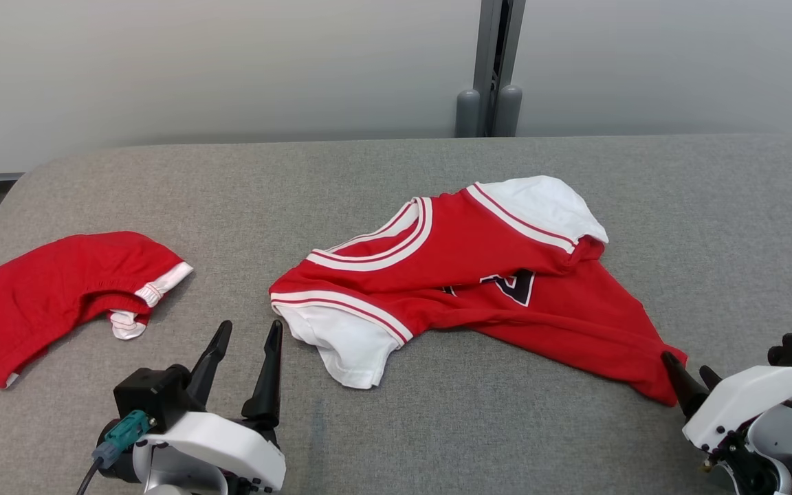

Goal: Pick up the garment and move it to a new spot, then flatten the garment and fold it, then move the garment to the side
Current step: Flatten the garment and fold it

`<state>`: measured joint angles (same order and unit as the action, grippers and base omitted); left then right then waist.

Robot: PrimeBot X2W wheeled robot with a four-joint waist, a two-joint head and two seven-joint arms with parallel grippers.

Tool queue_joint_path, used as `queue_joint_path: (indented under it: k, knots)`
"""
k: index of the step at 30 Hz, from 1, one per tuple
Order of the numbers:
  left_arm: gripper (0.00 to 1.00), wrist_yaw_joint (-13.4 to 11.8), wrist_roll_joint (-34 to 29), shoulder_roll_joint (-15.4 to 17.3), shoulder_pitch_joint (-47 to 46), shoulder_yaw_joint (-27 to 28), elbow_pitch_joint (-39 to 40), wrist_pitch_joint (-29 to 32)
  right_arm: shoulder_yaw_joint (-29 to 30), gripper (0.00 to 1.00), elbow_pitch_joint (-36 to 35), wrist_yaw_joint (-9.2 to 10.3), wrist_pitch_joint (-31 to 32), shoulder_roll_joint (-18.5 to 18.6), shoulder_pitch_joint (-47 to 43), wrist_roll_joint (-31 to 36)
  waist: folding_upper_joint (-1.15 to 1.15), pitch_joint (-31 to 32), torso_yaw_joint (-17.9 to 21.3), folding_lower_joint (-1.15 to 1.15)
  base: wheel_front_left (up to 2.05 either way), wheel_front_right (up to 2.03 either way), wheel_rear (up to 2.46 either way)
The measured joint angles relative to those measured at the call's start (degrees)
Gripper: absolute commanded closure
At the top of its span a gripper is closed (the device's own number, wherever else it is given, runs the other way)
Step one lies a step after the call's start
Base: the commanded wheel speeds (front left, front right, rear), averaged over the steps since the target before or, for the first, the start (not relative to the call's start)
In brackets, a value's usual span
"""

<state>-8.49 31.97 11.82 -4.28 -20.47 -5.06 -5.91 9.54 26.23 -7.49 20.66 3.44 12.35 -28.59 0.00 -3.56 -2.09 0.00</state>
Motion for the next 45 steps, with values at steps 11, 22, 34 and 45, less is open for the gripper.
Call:
queue_joint_path:
  k: [11, 22, 34, 45]
  knots:
    - [0.00, 0.1, 0.0, 0.4, -0.9, -0.4, 0.0, 0.2, 1.4, 0.65, 6.2, 0.00, 1.6, -0.3, 4.6, 2.5, 0.00, -1.7, -1.2, 0.00, 0.00, 0.00, 0.00]
    - [0.00, 0.0, 0.4, 0.5, -0.9, -0.6, -0.4, 0.1, -1.0, 1.00, 6.5, 0.00, -2.0, -0.3, 4.9, 2.4, 0.00, -1.1, -1.7, 0.00, 0.00, 0.00, 0.00]
    - [0.00, -0.3, 0.5, 0.7, -0.6, -1.0, -0.5, 0.0, -10.2, 1.00, -4.9, 0.00, -0.8, 1.4, -5.3, -1.7, 0.00, 0.5, -0.6, 0.00, 0.00, 0.00, 0.00]
    - [0.00, -0.6, 1.0, 0.7, -0.2, -1.3, -0.6, -0.1, -14.4, 0.00, -10.1, 0.00, 3.5, 5.9, -12.3, 0.7, 0.00, 0.6, -0.5, 0.00, 0.00, 0.00, 0.00]
